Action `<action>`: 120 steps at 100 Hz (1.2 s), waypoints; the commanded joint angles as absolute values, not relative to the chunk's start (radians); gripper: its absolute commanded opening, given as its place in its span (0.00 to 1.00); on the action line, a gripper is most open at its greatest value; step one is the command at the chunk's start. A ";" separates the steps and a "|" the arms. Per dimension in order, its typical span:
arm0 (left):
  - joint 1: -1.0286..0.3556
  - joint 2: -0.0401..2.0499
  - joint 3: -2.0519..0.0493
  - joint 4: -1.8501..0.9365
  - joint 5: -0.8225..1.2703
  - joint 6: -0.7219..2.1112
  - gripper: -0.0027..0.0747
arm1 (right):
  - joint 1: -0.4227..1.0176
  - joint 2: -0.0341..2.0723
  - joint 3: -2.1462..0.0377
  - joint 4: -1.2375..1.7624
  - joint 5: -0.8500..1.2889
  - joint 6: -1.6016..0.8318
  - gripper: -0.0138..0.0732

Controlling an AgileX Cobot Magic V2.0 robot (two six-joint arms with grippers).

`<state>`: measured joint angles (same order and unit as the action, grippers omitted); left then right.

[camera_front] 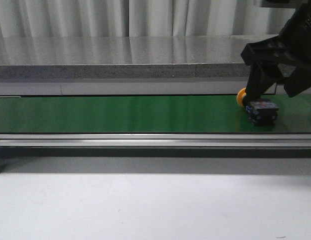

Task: Move button from left to right
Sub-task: 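Lower the right gripper onto the button at the belt's end, grasp, then carry the button with the right gripper into the green tray, release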

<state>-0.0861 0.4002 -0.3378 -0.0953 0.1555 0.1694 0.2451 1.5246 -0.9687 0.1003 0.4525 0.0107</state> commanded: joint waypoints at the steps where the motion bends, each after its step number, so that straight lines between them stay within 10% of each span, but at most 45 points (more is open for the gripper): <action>1: -0.093 0.407 -0.364 -0.104 0.068 0.167 0.04 | 0.246 1.506 -1.006 0.102 0.379 0.000 0.74; 22: -0.093 0.407 -0.364 -0.104 0.068 0.167 0.04 | 0.246 1.572 -1.006 0.084 0.390 0.000 0.70; 51: -0.093 0.407 -0.364 -0.104 0.068 0.167 0.04 | 0.246 1.548 -1.030 0.084 0.426 0.000 0.28; 120: -0.093 0.407 -0.364 -0.104 0.068 0.167 0.04 | -0.202 1.439 -1.158 -0.140 0.565 0.000 0.28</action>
<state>-0.0861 0.4002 -0.3378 -0.0953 0.1555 0.1694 -0.1212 1.4796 -1.1231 -0.1163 0.6184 0.0100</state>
